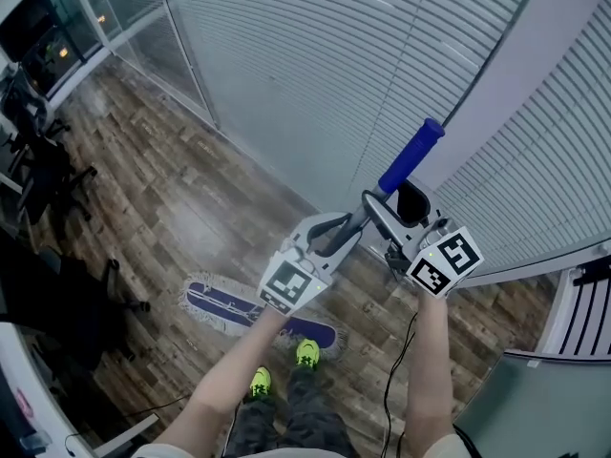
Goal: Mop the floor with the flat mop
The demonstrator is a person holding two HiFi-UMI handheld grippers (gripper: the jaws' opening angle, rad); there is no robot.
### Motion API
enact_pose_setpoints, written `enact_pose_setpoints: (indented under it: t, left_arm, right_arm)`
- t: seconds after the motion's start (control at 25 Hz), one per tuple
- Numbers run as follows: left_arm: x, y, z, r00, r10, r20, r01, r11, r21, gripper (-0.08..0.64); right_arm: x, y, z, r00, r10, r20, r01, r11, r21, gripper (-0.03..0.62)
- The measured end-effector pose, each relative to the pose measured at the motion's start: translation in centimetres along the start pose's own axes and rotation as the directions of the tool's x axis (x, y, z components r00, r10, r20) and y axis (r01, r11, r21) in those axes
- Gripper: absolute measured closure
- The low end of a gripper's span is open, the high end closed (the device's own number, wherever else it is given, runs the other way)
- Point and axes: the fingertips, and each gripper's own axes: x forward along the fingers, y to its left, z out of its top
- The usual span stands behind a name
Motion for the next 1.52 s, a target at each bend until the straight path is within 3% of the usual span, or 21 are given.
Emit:
enact_pose_setpoints:
  t: [0.16, 0.36, 0.52, 0.6, 0.92, 1.12, 1.24, 1.36, 1.52]
  left_arm:
    - [-2.5, -1.2, 1.4, 1.0, -0.015, 0.012, 0.015, 1.0, -0.013, 0.448]
    - [-5.3, -3.0, 3.1, 0.999, -0.037, 0.013, 0.037, 0.999, -0.015, 0.448]
    - [-7.9, -4.8, 4.7, 0.998, -0.063, -0.004, 0.063, 0.998, -0.007, 0.448]
    - [-9.4, -5.6, 5.3, 0.998, -0.069, -0.011, 0.069, 0.998, -0.006, 0.448]
    - [-15.5, -9.6, 7.8, 0.993, -0.111, -0.046, 0.113, 0.993, 0.031, 0.448]
    - [-18.9, -11.6, 9.5, 0.981, -0.165, -0.106, 0.177, 0.976, 0.123, 0.448]
    - [-21.3, -11.9, 11.2, 0.975, -0.202, -0.092, 0.214, 0.965, 0.15, 0.438]
    - [-23.4, -12.8, 13.6, 0.967, -0.252, -0.045, 0.255, 0.96, 0.111, 0.424]
    - [-24.5, -14.4, 17.2, 0.944, -0.33, -0.001, 0.329, 0.94, 0.086, 0.355]
  right_arm:
    - [-0.7, 3.1, 3.4, 0.998, 0.019, 0.067, -0.023, 0.999, 0.049, 0.356]
    - [-1.0, 5.8, 8.1, 0.992, -0.006, 0.13, 0.008, 1.0, -0.017, 0.357]
    - [-1.3, 9.2, 10.9, 0.995, 0.011, 0.1, -0.002, 0.996, -0.088, 0.366]
    - [-1.6, 11.5, 11.4, 0.997, 0.018, 0.072, -0.011, 0.995, -0.104, 0.419]
    - [-4.1, 19.4, 13.1, 0.996, 0.025, 0.086, -0.025, 1.0, -0.002, 0.454]
    - [-5.1, 23.7, 14.3, 0.996, 0.05, 0.081, -0.051, 0.998, 0.02, 0.468]
    - [-5.5, 26.3, 14.6, 0.996, 0.054, 0.07, -0.054, 0.999, 0.0, 0.469]
    - [-6.2, 28.9, 14.5, 0.996, 0.061, 0.059, -0.06, 0.998, -0.009, 0.469]
    - [-7.0, 31.4, 14.7, 0.996, 0.065, 0.053, -0.064, 0.998, -0.028, 0.469]
